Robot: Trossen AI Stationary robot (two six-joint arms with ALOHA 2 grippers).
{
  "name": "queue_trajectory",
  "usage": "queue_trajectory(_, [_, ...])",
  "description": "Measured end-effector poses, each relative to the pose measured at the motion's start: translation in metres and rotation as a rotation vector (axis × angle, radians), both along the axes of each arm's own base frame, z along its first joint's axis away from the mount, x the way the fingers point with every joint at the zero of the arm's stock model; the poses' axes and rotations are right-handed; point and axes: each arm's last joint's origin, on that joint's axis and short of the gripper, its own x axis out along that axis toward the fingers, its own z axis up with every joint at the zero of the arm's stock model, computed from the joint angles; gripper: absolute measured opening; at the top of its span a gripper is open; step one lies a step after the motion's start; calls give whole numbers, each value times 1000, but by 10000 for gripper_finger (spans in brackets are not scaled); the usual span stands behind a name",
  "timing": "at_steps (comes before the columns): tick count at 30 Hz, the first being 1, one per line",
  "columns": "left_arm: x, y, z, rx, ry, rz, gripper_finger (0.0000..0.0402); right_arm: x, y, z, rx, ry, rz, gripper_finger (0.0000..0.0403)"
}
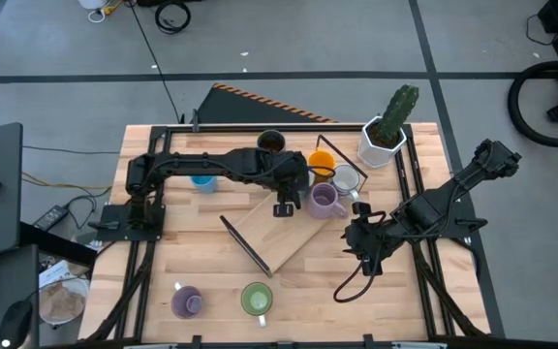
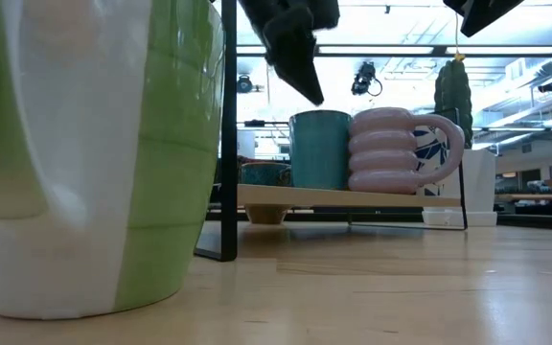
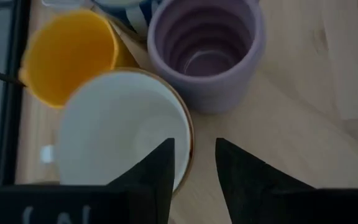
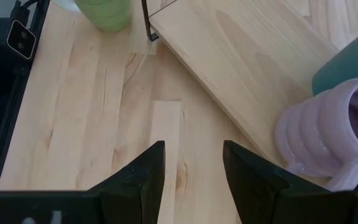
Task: Place coffee mugs
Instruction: Put the blue mug on the shelf
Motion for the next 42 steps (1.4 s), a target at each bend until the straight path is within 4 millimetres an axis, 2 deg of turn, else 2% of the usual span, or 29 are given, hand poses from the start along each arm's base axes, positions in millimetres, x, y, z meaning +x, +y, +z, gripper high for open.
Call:
queue_trajectory(6, [-7, -4, 41, 9, -5, -20, 123, -1, 1, 0, -18, -2, 20, 168])
queue_trajectory(12, [-31, -9, 69, -47, 127, 42, 123, -1, 1, 0, -18, -2, 18, 168])
queue_trajectory(15, [-42, -16, 65, -62, 219, 73, 120, -1, 1, 0, -16, -2, 15, 167])
queue_trajectory(20, [-65, -42, 56, 16, 253, 96, 110, -1, 1, 0, -3, 0, 11, 168])
queue_trajectory(23, [-84, -53, 54, 6, 247, 112, 105, -1, 1, 0, -6, -1, 18, 167])
queue_trajectory(29, [-130, -61, 56, -48, 213, 204, 103, 0, 2, 0, -7, -4, 19, 168])
queue_trajectory(35, [-163, -53, 34, -81, 180, 336, 103, 1, 3, 2, 1, -28, 26, 168])
queue_trajectory(42, [-190, -21, 2, -173, 277, 500, 102, 5, 5, 4, -3, -71, 68, 167])
